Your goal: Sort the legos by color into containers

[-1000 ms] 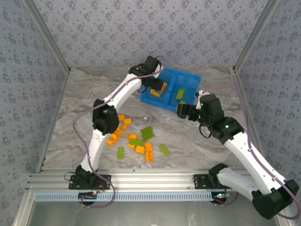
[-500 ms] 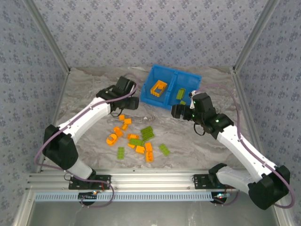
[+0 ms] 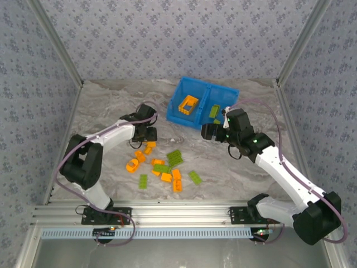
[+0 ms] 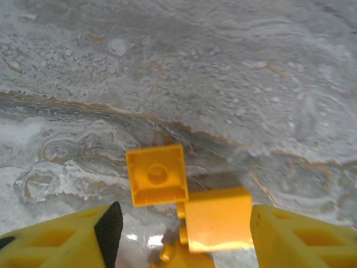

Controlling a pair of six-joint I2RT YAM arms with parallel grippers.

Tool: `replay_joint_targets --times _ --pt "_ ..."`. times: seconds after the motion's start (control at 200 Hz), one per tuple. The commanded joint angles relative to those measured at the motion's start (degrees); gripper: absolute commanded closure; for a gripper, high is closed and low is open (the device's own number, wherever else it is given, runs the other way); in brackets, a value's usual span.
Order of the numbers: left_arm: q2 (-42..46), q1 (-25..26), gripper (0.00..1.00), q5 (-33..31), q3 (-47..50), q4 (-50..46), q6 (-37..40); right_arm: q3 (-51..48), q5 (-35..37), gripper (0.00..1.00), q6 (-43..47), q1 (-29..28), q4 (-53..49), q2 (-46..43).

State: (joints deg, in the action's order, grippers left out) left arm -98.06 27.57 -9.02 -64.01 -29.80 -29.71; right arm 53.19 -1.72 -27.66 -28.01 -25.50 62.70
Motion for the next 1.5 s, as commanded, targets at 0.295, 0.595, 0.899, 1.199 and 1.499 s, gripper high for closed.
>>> replay_joint_targets --times 0.295,0.595,0.899,1.199,1.499 --pt "-7.02 -1.91 0.49 0.72 1.24 5.44 -2.06 1.19 1.54 0.00 -0.03 0.24 -2.04 -0.56" --pt "-3.71 -1.74 0.62 3.22 2.19 6.52 -2.47 0.74 1.84 0.00 -0.92 0.10 -2.15 -0.99" --pt "3.31 3.01 0.68 3.08 -9.53 0.14 0.51 0.02 2.30 0.00 -1.54 0.10 -1.99 -2.21" --pt "-7.05 10.36 0.67 0.31 -33.65 1.29 13.12 -0.10 2.52 0.00 -1.75 0.02 -2.08 -3.36" --pt "-30.30 9.87 0.68 0.53 -61.10 -0.59 19.59 -0.89 2.84 0.00 -2.29 -0.04 -3.52 -6.01"
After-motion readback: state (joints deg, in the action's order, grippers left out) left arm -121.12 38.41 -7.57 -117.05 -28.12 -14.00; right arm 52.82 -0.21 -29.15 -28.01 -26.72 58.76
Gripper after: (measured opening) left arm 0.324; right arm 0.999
